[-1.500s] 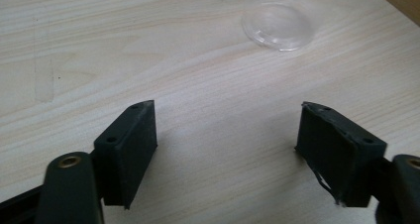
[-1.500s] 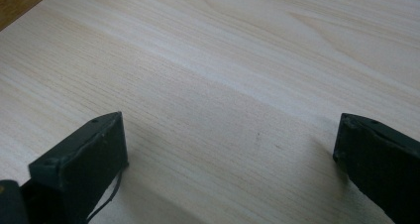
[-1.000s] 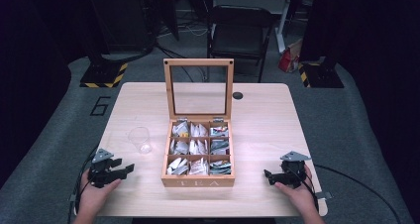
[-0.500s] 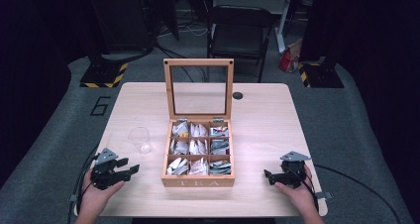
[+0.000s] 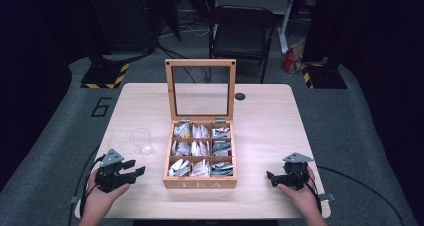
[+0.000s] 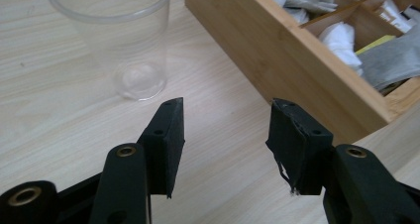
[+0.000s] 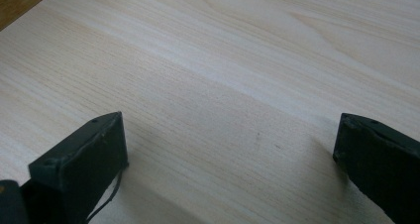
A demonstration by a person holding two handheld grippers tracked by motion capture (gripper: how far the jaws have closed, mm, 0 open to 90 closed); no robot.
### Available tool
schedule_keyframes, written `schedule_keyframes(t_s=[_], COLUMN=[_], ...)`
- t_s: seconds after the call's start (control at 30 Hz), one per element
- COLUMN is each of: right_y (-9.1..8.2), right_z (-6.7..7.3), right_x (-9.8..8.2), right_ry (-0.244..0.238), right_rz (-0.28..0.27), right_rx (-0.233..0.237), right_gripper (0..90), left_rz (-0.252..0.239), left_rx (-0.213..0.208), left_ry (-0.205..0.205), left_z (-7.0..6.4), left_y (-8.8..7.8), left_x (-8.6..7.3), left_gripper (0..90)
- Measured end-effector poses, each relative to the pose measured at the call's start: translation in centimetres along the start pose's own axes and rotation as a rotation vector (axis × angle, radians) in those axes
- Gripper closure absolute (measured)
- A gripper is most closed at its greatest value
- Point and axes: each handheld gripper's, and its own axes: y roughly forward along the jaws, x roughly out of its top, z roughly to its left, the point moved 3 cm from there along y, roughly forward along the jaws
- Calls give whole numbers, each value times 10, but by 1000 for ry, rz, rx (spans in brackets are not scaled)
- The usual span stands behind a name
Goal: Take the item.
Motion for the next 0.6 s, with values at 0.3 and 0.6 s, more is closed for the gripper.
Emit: schedule_keyframes(t_s=[0.3,0.6], right_y=[0,0], right_z=[0,0], right_x=[0,0], right_ry=[1,1], right_rz=[0,0], right_rx=[0,0], right_gripper=[0,0], left_rz=[12,-4], left_rx=[-12,-20], left_ry=[41,48], left_z=[-14,-25], left_y=[2,1], left_x=[6,19], left_gripper=[480,483])
